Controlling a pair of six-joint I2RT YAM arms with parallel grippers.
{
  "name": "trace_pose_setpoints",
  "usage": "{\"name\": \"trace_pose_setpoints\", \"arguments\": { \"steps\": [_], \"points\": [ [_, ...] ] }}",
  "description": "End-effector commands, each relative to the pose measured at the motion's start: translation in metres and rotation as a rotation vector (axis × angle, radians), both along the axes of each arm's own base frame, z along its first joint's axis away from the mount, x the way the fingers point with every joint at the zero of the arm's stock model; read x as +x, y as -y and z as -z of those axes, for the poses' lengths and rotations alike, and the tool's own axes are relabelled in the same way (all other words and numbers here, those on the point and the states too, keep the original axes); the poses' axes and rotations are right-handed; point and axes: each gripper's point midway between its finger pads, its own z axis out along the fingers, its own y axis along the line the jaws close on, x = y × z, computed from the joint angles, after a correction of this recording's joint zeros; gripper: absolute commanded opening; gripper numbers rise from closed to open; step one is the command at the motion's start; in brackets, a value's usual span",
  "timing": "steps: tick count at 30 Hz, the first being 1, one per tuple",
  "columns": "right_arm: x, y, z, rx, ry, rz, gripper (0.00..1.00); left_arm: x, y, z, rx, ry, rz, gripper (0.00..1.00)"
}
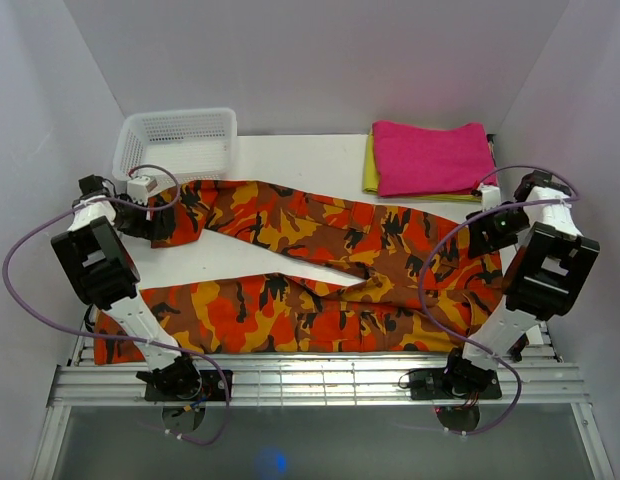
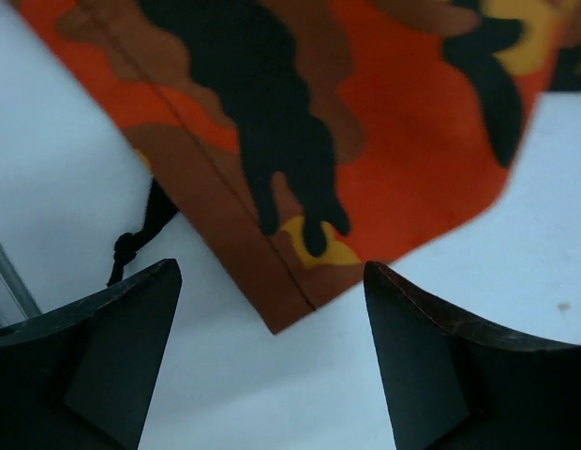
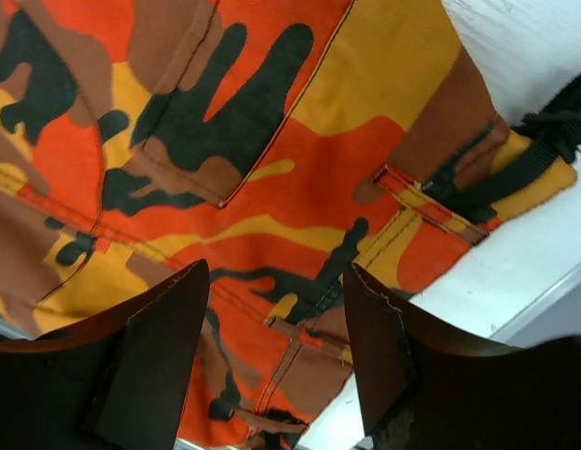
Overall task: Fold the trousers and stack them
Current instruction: Flatten the trousers out
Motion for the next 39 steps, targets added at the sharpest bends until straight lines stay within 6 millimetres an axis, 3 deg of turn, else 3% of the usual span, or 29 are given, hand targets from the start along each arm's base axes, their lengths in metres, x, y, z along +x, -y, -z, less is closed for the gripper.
{"name": "trace_pose_setpoints", "arguments": {
  "steps": [1,5,9,12,13,16,18,24,28,32,34,39],
  "points": [
    [0.02,0.009,0.021,-0.073,0.03,0.07,0.66,0.024,-0.046,0.005,0.048,-0.015,-0.321,0.89],
    [0.02,0.011,0.045,-0.086,-0.014,0.08,0.66,0.019,-0.051,0.032,0.048,-0.072,-0.39,0.86],
    [0.02,0.018,0.059,-0.121,-0.036,0.089,0.66,0.014,-0.038,0.049,-0.01,-0.126,-0.374,0.73],
    [0.02,0.024,0.061,-0.15,-0.034,0.086,0.66,0.01,-0.026,0.05,-0.073,-0.143,-0.348,0.47],
    [0.02,0.026,0.063,-0.161,-0.032,0.085,0.67,0.006,-0.022,0.049,-0.079,-0.152,-0.339,0.27],
    [0.02,0.028,0.062,-0.177,-0.029,0.08,0.67,0.0,-0.024,0.037,-0.049,-0.145,-0.319,0.01],
    [0.022,0.031,0.06,-0.188,-0.02,0.078,0.67,-0.002,-0.034,0.023,-0.024,-0.119,-0.324,0.0],
    [0.024,0.04,0.054,-0.237,-0.002,0.044,0.68,-0.013,-0.09,-0.041,0.1,-0.007,-0.36,0.0],
    [0.021,0.044,0.053,-0.266,0.003,0.006,0.68,-0.018,-0.114,-0.063,0.187,0.043,-0.35,0.0],
    [0.02,0.043,0.05,-0.276,0.024,-0.057,0.68,-0.006,-0.122,-0.068,0.219,0.081,-0.317,0.0],
    [0.019,0.042,0.049,-0.276,0.039,-0.087,0.69,0.006,-0.126,-0.06,0.213,0.087,-0.308,0.0],
    [0.014,0.031,0.047,-0.241,0.028,-0.138,0.69,0.014,-0.114,-0.013,0.189,0.01,-0.233,0.0]
  ]
}}
